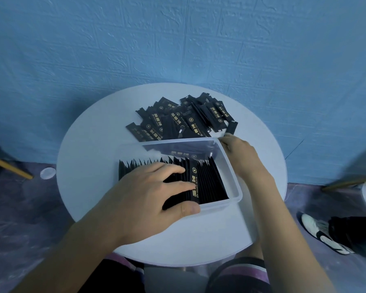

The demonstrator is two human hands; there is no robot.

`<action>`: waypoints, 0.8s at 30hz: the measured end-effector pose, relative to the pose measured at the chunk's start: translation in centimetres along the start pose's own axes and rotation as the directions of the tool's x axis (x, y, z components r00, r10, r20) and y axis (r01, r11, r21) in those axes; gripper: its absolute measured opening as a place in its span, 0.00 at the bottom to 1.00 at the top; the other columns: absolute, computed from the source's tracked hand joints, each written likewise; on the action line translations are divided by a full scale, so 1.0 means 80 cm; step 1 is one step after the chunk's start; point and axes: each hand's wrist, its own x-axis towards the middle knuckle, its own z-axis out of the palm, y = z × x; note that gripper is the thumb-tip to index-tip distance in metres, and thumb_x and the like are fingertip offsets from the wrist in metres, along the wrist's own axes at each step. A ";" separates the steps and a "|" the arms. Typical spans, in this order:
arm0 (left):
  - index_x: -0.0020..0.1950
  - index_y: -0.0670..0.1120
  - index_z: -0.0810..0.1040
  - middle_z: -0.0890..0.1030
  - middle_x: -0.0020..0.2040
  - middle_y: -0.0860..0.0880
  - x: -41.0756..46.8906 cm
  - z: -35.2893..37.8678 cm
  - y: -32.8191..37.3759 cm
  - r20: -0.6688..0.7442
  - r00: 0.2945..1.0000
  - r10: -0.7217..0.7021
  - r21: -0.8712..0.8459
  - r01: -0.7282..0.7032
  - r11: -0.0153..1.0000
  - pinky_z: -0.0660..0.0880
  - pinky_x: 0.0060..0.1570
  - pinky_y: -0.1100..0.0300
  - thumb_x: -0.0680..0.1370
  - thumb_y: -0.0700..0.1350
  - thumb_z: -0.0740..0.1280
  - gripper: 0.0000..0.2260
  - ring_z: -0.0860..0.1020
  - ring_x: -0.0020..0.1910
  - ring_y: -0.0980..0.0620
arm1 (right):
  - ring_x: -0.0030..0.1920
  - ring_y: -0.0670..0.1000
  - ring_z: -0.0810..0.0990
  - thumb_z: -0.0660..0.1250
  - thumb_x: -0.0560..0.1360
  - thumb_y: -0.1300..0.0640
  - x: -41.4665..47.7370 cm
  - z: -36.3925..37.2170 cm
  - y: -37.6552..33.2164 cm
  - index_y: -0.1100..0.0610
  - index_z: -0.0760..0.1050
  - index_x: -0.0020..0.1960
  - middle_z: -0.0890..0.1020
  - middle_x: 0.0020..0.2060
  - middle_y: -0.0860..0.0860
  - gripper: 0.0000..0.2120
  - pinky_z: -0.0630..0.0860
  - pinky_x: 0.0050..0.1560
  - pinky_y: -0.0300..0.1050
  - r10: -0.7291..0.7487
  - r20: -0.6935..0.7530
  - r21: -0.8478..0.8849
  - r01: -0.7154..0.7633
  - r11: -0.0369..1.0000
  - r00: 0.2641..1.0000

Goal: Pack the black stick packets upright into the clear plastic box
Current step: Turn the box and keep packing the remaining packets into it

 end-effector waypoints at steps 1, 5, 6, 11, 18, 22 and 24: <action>0.68 0.63 0.78 0.74 0.71 0.58 0.000 0.000 0.000 0.004 1.000 0.001 -0.002 -0.001 1.000 0.65 0.64 0.59 0.79 0.75 0.45 0.32 0.72 0.69 0.55 | 0.52 0.62 0.77 0.56 0.82 0.57 -0.006 -0.004 -0.003 0.58 0.79 0.54 0.82 0.52 0.54 0.13 0.72 0.46 0.51 0.007 -0.004 0.013 -0.007 1.000 1.000; 0.67 0.63 0.79 0.75 0.70 0.58 0.001 -0.001 0.001 0.001 1.000 0.001 0.013 -0.001 1.000 0.66 0.64 0.58 0.79 0.74 0.46 0.30 0.72 0.68 0.55 | 0.59 0.60 0.79 0.60 0.82 0.57 0.000 -0.015 -0.007 0.54 0.81 0.61 0.84 0.58 0.53 0.13 0.72 0.56 0.49 0.064 -0.141 0.117 -0.048 0.992 0.988; 0.67 0.63 0.79 0.75 0.70 0.58 0.000 -0.001 0.001 0.000 1.000 -0.002 0.016 0.002 1.000 0.66 0.63 0.58 0.79 0.74 0.47 0.30 0.73 0.67 0.55 | 0.60 0.59 0.79 0.60 0.83 0.56 0.010 -0.014 -0.004 0.53 0.80 0.63 0.83 0.60 0.52 0.13 0.71 0.56 0.47 0.070 -0.167 0.138 -0.047 0.989 0.983; 0.68 0.64 0.78 0.74 0.71 0.59 0.001 -0.002 0.002 0.009 1.000 -0.011 0.008 0.011 1.000 0.65 0.64 0.59 0.78 0.75 0.46 0.31 0.72 0.68 0.56 | 0.77 0.59 0.62 0.59 0.84 0.45 0.079 0.008 0.009 0.55 0.64 0.78 0.61 0.79 0.57 0.26 0.57 0.75 0.50 0.046 -0.094 0.174 -0.030 0.984 0.995; 0.70 0.65 0.76 0.71 0.73 0.61 0.002 -0.004 0.001 0.037 0.999 -0.023 -0.002 0.023 1.000 0.61 0.67 0.61 0.76 0.77 0.43 0.35 0.68 0.71 0.57 | 0.80 0.57 0.53 0.51 0.85 0.43 0.114 0.027 0.019 0.52 0.56 0.81 0.57 0.81 0.55 0.27 0.52 0.76 0.57 -0.007 0.037 -0.050 0.009 0.999 0.999; 0.70 0.64 0.77 0.72 0.73 0.60 0.001 -0.004 0.001 0.037 0.999 -0.022 0.002 0.022 1.000 0.62 0.66 0.60 0.77 0.77 0.44 0.33 0.69 0.71 0.56 | 0.80 0.56 0.55 0.52 0.86 0.47 0.087 0.029 0.015 0.52 0.59 0.81 0.60 0.80 0.54 0.25 0.52 0.76 0.55 -0.045 0.010 -0.023 0.046 0.999 0.999; 0.70 0.65 0.75 0.70 0.74 0.61 0.000 -0.004 0.001 0.049 0.998 -0.026 -0.004 0.026 1.000 0.60 0.68 0.61 0.76 0.77 0.44 0.34 0.67 0.72 0.58 | 0.80 0.56 0.56 0.53 0.86 0.48 0.071 0.029 0.009 0.53 0.60 0.80 0.61 0.80 0.53 0.24 0.52 0.76 0.53 -0.060 0.027 0.002 0.060 0.998 0.998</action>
